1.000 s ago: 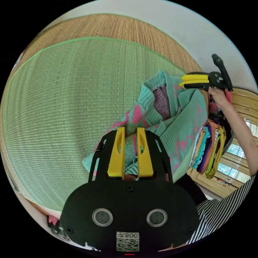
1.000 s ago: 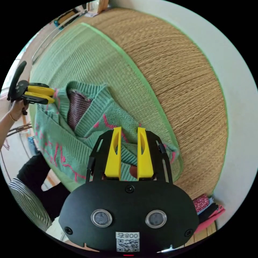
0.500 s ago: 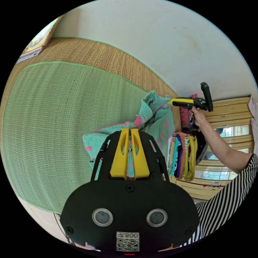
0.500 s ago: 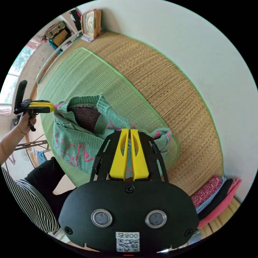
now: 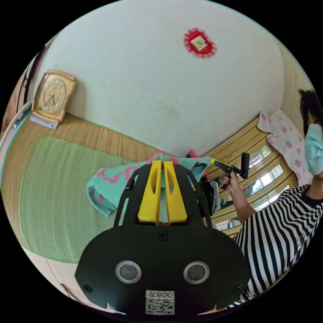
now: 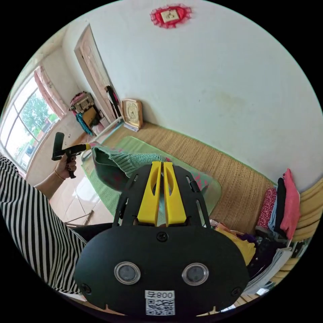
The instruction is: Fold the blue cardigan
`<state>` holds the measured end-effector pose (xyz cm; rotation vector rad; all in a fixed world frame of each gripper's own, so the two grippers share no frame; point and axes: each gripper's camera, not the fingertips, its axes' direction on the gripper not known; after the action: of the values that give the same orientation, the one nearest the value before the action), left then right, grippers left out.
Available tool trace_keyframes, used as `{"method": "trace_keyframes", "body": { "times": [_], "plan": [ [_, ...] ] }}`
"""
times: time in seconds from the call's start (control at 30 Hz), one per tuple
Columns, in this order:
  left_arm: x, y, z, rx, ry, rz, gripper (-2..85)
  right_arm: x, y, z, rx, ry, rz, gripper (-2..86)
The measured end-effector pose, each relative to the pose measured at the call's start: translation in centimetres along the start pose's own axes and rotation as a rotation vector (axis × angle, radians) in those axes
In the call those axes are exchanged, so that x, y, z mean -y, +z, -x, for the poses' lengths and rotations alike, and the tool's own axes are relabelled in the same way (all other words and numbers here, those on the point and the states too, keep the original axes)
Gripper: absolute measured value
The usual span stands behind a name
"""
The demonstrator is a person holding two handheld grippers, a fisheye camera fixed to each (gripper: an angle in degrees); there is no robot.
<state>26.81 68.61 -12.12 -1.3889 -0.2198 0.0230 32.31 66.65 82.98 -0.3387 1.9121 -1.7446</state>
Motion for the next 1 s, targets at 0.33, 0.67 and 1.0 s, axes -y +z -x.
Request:
{"method": "trace_keyframes", "body": {
  "times": [0.33,0.67,1.0],
  "plan": [
    [-6.1,-17.2,-8.9,0.074,0.146,-0.282,0.8,-10.1,-15.2,6.9,0.128,-0.076,-0.332,-0.4],
    [-9.6,-30.8,-16.3,0.125,0.418,-0.524,0.9,-18.3,-27.2,12.4,0.181,-0.327,-0.650,-0.2],
    [-4.4,-31.4,-10.7,0.231,0.424,-0.459,1.2,-15.0,-21.0,9.5,0.087,-0.312,-0.488,-0.2]
  ]
}}
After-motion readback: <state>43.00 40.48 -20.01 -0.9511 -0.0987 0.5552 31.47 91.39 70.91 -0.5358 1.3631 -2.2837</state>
